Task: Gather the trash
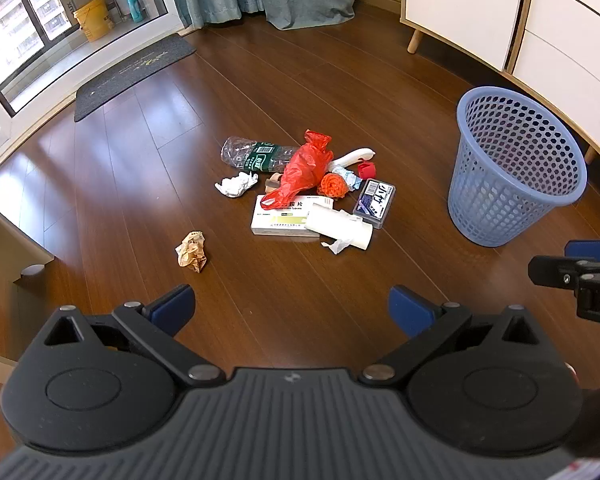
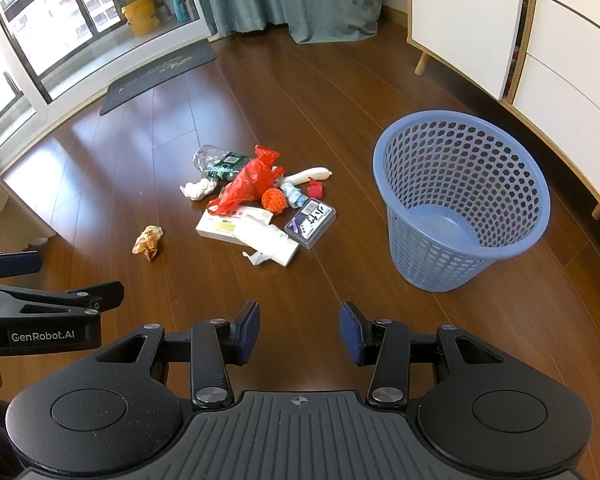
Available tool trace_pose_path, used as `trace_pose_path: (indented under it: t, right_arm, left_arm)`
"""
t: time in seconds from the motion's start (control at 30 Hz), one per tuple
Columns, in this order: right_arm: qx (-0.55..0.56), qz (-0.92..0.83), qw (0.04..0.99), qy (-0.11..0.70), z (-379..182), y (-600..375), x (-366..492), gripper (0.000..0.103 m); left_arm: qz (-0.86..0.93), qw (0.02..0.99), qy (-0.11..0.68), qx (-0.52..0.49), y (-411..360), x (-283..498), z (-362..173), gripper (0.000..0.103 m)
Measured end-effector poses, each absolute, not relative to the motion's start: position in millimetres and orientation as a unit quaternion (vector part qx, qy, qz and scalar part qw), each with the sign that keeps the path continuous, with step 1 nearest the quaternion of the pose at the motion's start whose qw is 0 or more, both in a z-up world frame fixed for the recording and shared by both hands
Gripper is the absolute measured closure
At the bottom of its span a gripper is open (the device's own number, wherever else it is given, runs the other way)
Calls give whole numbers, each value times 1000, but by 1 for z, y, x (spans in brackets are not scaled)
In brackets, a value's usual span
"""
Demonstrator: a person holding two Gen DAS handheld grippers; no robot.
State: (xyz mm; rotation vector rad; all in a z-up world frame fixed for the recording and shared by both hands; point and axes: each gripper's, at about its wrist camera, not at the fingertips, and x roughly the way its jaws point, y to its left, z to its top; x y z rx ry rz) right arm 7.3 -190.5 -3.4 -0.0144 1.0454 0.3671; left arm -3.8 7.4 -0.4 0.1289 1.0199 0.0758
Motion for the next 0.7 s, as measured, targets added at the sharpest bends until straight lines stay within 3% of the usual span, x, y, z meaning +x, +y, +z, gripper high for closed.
trace_pose_path:
  t: [0.7]
  right_arm:
    - [-11,176,850,496,-3,-190,7,61]
  left_arm:
    - [36,870,488,62,7,-4,-1,1]
